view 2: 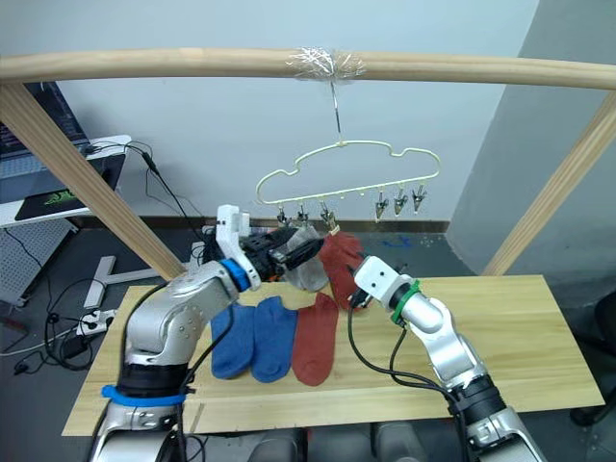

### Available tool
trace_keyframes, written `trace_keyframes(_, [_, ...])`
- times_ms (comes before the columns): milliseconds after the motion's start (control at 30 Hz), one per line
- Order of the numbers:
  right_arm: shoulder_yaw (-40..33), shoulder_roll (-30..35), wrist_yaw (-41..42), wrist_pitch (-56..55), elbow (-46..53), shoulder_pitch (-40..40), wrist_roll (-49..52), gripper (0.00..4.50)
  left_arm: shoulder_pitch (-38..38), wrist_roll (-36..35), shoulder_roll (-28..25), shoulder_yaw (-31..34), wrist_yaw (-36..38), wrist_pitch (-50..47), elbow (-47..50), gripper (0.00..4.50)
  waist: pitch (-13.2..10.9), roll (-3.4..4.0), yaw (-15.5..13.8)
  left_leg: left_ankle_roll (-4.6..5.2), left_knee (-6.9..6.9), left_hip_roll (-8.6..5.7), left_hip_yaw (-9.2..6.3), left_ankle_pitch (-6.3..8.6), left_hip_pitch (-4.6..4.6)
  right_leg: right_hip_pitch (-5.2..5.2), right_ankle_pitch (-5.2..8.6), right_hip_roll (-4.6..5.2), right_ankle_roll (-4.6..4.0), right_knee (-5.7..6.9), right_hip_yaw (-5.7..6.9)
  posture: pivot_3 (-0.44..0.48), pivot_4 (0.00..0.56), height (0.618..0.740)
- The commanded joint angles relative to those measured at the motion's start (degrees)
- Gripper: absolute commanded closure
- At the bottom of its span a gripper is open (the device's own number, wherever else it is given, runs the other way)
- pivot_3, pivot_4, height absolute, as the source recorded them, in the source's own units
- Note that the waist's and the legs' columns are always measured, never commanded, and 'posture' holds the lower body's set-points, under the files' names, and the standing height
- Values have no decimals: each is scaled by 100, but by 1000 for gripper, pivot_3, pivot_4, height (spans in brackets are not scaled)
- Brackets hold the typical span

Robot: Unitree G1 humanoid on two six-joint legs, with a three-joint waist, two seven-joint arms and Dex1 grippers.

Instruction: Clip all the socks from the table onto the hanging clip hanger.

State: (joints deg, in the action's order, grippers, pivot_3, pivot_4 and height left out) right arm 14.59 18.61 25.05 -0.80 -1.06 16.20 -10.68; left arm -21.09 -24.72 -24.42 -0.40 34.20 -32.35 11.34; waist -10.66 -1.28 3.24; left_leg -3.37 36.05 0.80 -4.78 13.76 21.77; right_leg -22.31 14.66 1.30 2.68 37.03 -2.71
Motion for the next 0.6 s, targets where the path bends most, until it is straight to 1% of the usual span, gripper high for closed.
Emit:
trace_keyframes(33, [-415,81,102,501,785,-132,376,3147,219,493,-415,-321,656,1030,386,350,0,0,-11,0,0,0,1,0,0,0,0,1,0,0,-1,-52,164,737])
trace_keyframes(133, [-803,19,26,1244,1405,-122,696,3147,478,742,-703,-500,1127,1815,514,350,-2,2,-25,0,1,0,2,0,-1,0,1,2,-1,0,-2,-44,166,737])
trace_keyframes(233, [-977,-78,-65,1833,1668,112,836,3147,489,788,-664,-501,1177,2130,534,350,-2,3,-32,1,3,2,1,-1,-2,0,11,1,14,4,0,-46,167,737])
trace_keyframes(400, [-1104,-433,-331,2645,1568,705,1002,3147,355,705,-534,-523,1205,2173,616,350,-2,4,-22,9,4,4,0,-5,-3,0,12,-2,16,7,2,-44,163,737])
trace_keyframes(600, [-1281,-756,-613,3174,1163,1109,1180,3147,307,708,-512,-535,1258,2117,674,350,-3,5,-16,9,-1,4,0,-4,2,-2,-1,-2,-6,2,3,-35,160,737])
